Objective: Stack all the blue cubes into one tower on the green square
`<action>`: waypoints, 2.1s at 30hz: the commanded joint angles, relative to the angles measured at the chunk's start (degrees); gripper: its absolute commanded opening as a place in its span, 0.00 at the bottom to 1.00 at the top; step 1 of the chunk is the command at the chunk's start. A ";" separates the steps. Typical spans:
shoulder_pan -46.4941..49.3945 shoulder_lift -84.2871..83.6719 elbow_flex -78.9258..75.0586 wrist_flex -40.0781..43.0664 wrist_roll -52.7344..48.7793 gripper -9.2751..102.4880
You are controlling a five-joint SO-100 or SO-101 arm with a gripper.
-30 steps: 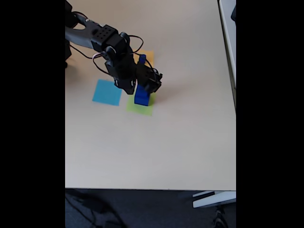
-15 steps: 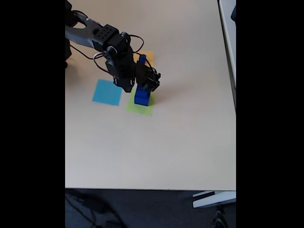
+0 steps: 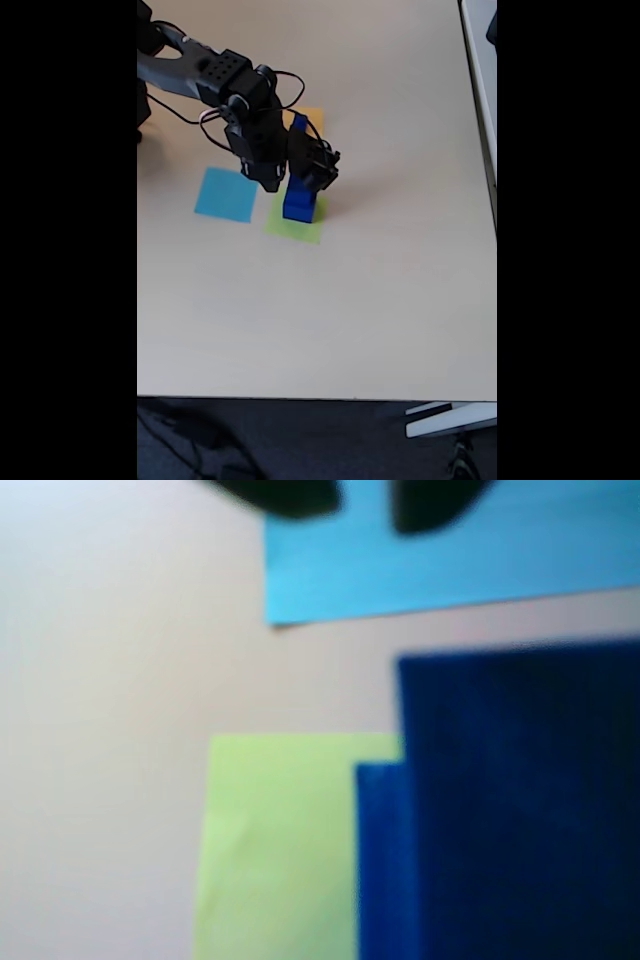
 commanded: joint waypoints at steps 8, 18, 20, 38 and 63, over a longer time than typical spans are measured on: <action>-1.14 -0.70 -5.54 0.18 -0.18 0.08; -1.67 -1.14 -5.27 -0.09 -0.09 0.08; -1.76 -1.14 -4.83 -0.18 -0.09 0.08; -1.93 -1.58 -2.72 -2.55 -0.79 0.08; -2.37 1.23 1.67 -3.34 0.18 0.08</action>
